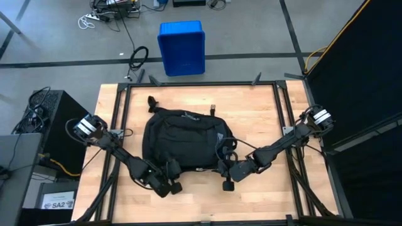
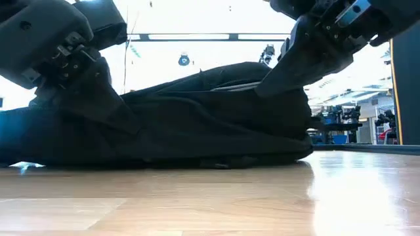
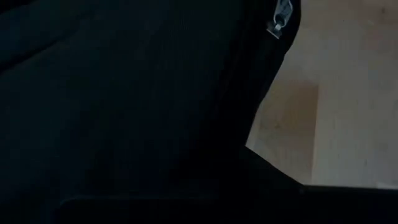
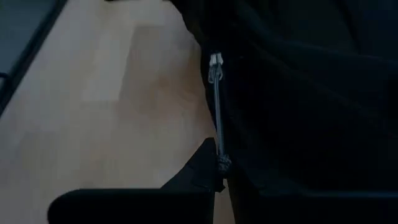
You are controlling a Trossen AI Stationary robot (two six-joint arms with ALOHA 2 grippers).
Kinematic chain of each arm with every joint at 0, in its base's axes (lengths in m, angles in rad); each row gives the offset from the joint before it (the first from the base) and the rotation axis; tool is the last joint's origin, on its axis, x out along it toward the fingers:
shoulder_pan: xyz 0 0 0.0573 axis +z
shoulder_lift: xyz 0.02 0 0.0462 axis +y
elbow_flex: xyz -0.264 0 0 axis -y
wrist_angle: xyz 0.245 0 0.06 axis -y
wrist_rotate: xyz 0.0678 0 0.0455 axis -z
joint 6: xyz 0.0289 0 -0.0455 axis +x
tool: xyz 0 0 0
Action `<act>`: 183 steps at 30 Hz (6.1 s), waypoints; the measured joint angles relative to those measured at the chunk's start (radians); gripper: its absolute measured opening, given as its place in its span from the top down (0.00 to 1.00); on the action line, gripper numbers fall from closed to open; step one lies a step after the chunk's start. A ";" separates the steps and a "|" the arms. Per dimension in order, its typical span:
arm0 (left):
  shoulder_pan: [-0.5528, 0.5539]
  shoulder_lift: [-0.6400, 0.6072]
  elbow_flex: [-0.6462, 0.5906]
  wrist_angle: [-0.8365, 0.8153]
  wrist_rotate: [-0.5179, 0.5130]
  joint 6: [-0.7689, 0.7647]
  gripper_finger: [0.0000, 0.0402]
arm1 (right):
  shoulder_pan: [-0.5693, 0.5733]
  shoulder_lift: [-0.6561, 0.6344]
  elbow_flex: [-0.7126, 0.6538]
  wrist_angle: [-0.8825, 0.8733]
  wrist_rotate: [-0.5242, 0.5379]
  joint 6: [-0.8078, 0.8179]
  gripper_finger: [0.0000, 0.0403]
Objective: Unpack backpack
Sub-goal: Close the black backpack
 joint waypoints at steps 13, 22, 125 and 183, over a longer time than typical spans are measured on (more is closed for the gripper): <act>-0.025 0.006 -0.018 0.025 0.043 0.035 1.00 | 0.143 -0.094 -0.010 0.082 0.034 -0.365 0.65; -0.050 0.002 -0.018 0.025 0.029 0.025 1.00 | 0.049 -0.309 -0.007 -0.288 0.494 -0.237 0.53; 0.007 0.085 0.617 -0.391 -0.168 0.425 0.56 | -0.416 -0.146 -0.005 0.055 -0.482 -0.274 1.00; 0.119 0.246 0.620 -0.128 -0.147 0.653 0.56 | -0.220 -0.318 -0.223 -0.085 -0.175 -0.246 0.60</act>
